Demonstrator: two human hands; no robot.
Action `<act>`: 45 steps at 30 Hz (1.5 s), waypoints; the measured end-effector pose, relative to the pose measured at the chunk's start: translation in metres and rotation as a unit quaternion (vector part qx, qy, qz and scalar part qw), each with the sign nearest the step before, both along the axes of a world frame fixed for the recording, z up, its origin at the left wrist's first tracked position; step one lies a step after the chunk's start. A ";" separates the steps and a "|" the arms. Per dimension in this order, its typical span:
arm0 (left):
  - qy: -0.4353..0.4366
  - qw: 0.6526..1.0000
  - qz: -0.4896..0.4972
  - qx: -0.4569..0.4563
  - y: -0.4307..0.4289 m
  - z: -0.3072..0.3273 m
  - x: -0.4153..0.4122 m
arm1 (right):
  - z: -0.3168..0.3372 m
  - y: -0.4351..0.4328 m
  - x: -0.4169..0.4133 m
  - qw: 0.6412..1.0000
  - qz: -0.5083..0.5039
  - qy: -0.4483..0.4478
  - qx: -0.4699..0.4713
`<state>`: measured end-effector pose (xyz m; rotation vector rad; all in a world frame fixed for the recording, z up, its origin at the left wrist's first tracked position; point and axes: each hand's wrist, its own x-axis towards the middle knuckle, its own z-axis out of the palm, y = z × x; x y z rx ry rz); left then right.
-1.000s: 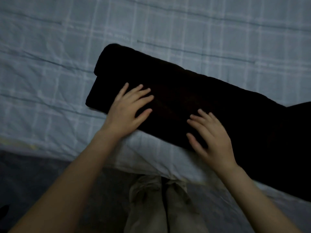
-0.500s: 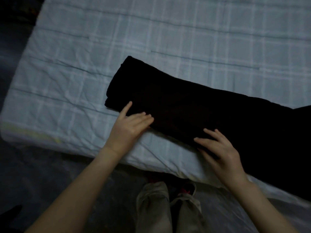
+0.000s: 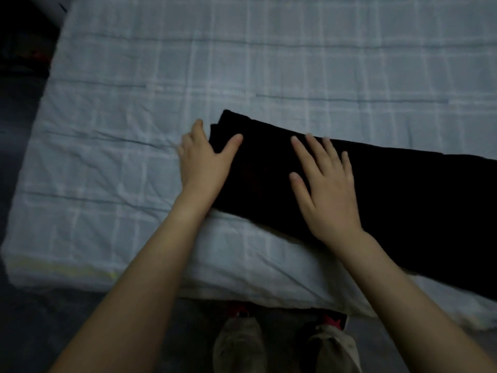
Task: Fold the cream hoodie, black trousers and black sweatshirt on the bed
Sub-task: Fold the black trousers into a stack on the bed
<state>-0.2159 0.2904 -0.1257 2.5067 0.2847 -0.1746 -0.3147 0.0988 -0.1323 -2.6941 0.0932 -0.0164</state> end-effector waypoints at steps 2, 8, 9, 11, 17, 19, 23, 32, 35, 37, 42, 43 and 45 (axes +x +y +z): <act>0.026 0.999 -0.021 -0.012 0.001 -0.008 0.012 | -0.017 0.020 0.017 0.998 -0.016 0.033 -0.043; 0.026 0.967 -0.097 -0.236 0.023 -0.013 0.013 | -0.044 0.028 0.021 0.993 -0.035 0.032 -0.108; 0.023 0.951 -0.119 -0.284 0.029 -0.012 0.012 | -0.045 0.029 0.020 0.993 -0.033 0.028 -0.107; 0.021 0.930 -0.161 -0.330 0.038 -0.011 0.012 | -0.045 0.030 0.021 0.993 -0.036 0.027 -0.109; 0.063 0.897 -0.245 -0.363 0.052 -0.010 0.019 | -0.045 0.031 0.023 0.993 -0.040 0.017 -0.107; 0.065 0.893 -0.292 -0.335 0.050 -0.009 0.022 | -0.045 0.031 0.023 0.993 -0.038 0.017 -0.108; 0.054 0.908 -0.244 -0.337 0.053 -0.010 0.028 | -0.038 0.035 0.023 0.993 -0.033 0.034 -0.112; 0.036 0.876 -0.110 -0.469 0.126 0.021 0.008 | -0.005 0.084 0.025 0.994 0.021 -0.043 -0.096; 0.091 0.918 -0.040 -0.383 0.137 0.001 -0.005 | -0.028 0.110 0.024 0.986 0.053 0.069 -0.142; 0.067 0.948 -0.053 -0.306 0.135 -0.006 -0.008 | -0.038 0.109 0.024 0.986 0.051 0.070 -0.145; -0.011 0.988 -0.053 -0.142 0.119 -0.006 0.017 | -0.039 0.102 0.017 0.988 0.068 0.052 -0.128; 0.007 0.989 -0.048 -0.138 0.114 -0.007 0.024 | -0.037 0.103 0.017 0.988 0.065 0.057 -0.130; 0.043 0.990 -0.038 -0.129 0.108 -0.009 0.036 | -0.031 0.106 0.017 0.987 0.061 0.071 -0.132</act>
